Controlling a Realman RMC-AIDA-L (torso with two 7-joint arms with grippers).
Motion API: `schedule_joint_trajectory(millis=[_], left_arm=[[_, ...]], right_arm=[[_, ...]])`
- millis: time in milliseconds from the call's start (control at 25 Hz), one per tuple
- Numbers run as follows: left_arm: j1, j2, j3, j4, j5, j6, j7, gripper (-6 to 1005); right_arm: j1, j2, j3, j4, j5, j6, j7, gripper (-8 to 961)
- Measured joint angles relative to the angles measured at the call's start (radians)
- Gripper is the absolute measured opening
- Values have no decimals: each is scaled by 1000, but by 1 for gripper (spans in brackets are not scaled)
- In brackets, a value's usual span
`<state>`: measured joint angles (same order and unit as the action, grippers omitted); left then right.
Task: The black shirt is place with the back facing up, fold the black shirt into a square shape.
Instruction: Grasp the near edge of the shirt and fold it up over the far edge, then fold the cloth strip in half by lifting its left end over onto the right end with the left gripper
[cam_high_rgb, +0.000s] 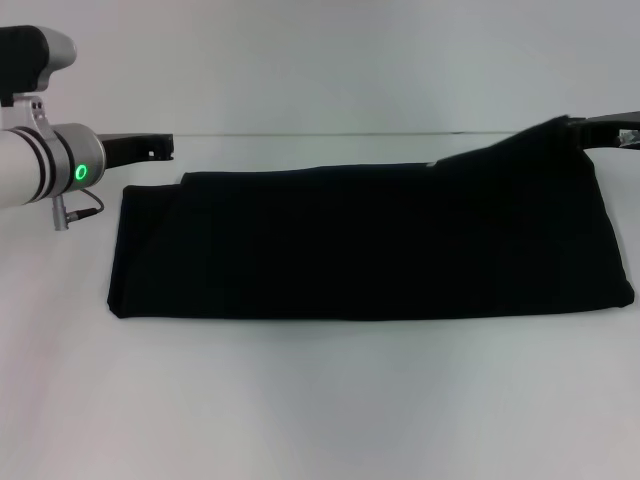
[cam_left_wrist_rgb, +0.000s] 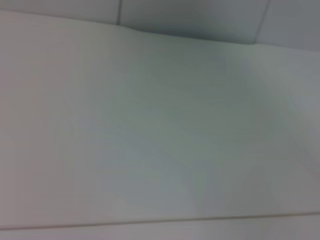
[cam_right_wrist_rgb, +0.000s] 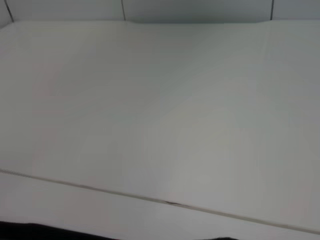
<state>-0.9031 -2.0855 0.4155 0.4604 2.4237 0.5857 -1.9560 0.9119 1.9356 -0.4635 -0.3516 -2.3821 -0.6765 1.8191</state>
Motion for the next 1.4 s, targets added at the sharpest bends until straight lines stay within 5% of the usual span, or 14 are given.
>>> schedule_joint_trajectory(millis=[160,440,800,1120,1400], left_arm=[[1,-19,1,0,-27,-88,0,110],[22,-24,4,21,-90,-104,0,395],[141,4,5,183,-84,470,-30,763],[286,7,2,308,-88,702,-30,768],[333,3,5,321,-77,702,36,769]], right_arm=[[-2,5,-13,-13,0,11,0,56],[-16,8,-9,-82,25,-9,14,325],[-97,14,-13,-201,168,-368,6,648],[-177,9,-6,-243,226,-578,16,916],[-196,3,-6,-244,226,-592,54,915]])
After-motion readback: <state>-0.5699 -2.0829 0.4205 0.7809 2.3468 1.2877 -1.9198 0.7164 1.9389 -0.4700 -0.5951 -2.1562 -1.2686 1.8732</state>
